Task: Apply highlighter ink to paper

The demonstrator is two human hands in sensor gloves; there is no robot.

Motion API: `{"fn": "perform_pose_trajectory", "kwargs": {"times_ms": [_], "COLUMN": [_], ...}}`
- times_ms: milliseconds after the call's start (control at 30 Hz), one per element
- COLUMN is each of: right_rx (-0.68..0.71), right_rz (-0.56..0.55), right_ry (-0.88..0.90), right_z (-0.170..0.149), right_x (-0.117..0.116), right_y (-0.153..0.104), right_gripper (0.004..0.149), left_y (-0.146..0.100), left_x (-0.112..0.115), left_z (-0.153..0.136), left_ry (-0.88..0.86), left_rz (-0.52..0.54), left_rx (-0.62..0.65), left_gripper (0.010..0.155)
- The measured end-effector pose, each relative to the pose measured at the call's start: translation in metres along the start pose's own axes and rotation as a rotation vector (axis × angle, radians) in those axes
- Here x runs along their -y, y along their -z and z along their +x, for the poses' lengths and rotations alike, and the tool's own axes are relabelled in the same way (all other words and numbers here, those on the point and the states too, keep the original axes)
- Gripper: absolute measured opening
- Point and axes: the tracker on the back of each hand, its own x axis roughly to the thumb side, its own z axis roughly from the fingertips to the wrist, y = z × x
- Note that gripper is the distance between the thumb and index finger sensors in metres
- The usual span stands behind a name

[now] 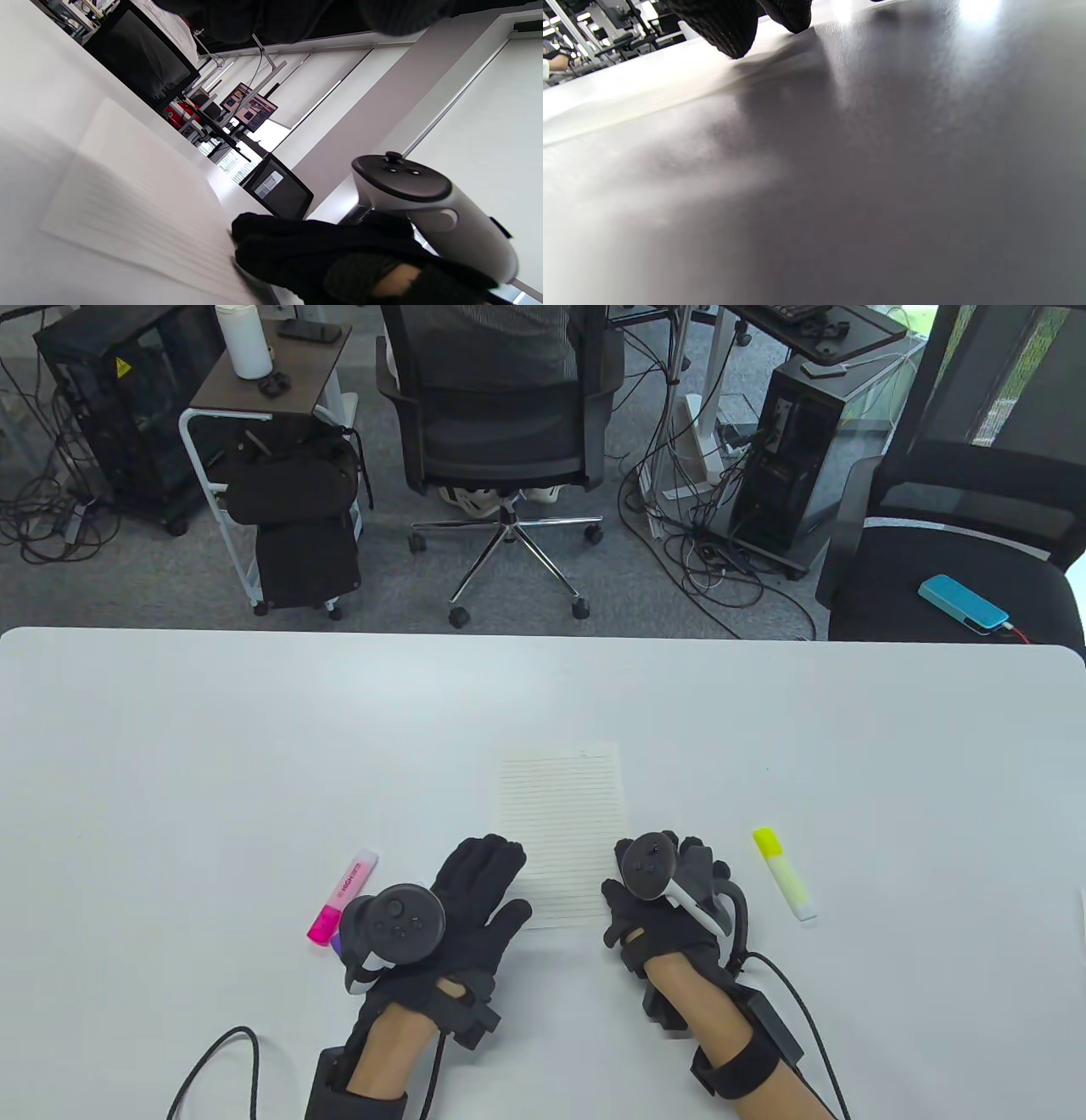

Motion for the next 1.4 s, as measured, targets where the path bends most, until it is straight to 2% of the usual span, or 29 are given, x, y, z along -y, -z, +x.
{"fn": "perform_pose_trajectory", "kwargs": {"times_ms": [100,200,333,467,567,700,800,867,1000,1100,1133,1267,1333,1367,1400], "right_rx": [0.034,0.128,0.304,0.445,0.481,0.491,0.486,0.489,0.496,0.502,0.505,0.515,0.553,0.563,0.598], "right_rz": [-0.059,-0.109,-0.168,-0.187,-0.186,-0.148,-0.132,-0.116,-0.114,-0.106,-0.100,-0.084,-0.073,-0.067,-0.053], "right_ry": [0.059,0.165,0.411,0.559,0.618,0.625,0.629,0.638,0.631,0.620,0.618,0.624,0.620,0.615,0.597], "right_z": [-0.002,-0.004,-0.011,-0.016,-0.015,-0.012,-0.013,-0.013,-0.011,-0.010,-0.009,-0.008,-0.005,-0.004,-0.001], "right_x": [0.010,0.024,0.034,0.038,0.036,0.030,0.025,0.023,0.022,0.021,0.020,0.018,0.018,0.018,0.018], "right_y": [-0.006,-0.017,-0.031,-0.046,-0.056,-0.056,-0.053,-0.052,-0.053,-0.053,-0.052,-0.052,-0.053,-0.053,-0.054], "right_gripper": [0.061,0.062,0.060,0.059,0.059,0.059,0.059,0.059,0.060,0.060,0.060,0.060,0.061,0.061,0.062], "left_y": [-0.002,-0.007,-0.012,-0.013,-0.011,-0.009,-0.007,-0.005,-0.001,0.000,0.000,0.001,0.001,0.000,0.000], "left_x": [-0.015,-0.033,-0.049,-0.048,-0.038,-0.029,-0.025,-0.018,-0.013,-0.008,-0.007,-0.003,-0.005,-0.005,-0.003], "left_z": [-0.003,-0.012,-0.031,-0.044,-0.050,-0.055,-0.055,-0.056,-0.050,-0.045,-0.043,-0.038,-0.023,-0.017,-0.005], "left_ry": [0.132,0.304,0.322,0.463,0.568,0.638,0.700,0.736,0.833,0.822,0.834,0.878,0.794,0.758,0.691], "left_rz": [0.048,0.084,0.093,-0.053,-0.189,-0.246,-0.240,-0.288,-0.274,-0.279,-0.272,-0.243,-0.152,-0.136,-0.138], "left_rx": [-0.080,-0.231,-0.423,-0.621,-0.741,-0.815,-0.827,-0.846,-0.827,-0.806,-0.804,-0.775,-0.621,-0.557,-0.438], "left_gripper": [0.068,0.063,0.057,0.060,0.064,0.066,0.064,0.062,0.060,0.059,0.054,0.054,0.055,0.055,0.054]}}
